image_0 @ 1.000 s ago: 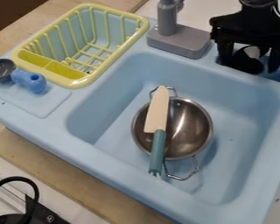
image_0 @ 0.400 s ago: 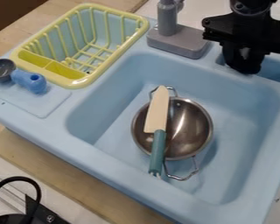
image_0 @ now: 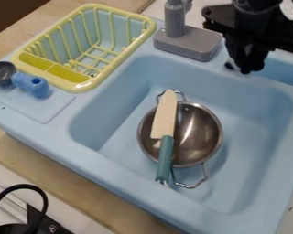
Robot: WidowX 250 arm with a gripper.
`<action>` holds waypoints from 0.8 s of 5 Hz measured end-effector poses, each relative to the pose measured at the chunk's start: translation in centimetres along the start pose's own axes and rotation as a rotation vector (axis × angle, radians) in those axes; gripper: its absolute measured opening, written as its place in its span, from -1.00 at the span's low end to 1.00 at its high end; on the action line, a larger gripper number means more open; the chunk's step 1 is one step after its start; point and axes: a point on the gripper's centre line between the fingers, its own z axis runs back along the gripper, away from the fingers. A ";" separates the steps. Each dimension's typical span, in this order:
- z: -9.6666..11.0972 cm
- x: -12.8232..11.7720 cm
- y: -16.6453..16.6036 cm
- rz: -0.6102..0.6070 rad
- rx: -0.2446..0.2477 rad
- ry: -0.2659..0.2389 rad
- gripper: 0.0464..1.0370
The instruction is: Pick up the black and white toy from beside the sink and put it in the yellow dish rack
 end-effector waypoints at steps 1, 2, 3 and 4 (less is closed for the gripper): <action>2.3 0.0 0.2 0.021 -0.002 -0.034 -0.55; 4.1 -0.9 1.3 0.100 0.006 0.002 -0.55; 5.7 -2.2 4.1 0.227 0.061 0.074 -0.55; 6.6 -3.4 7.5 0.370 0.122 0.112 -0.55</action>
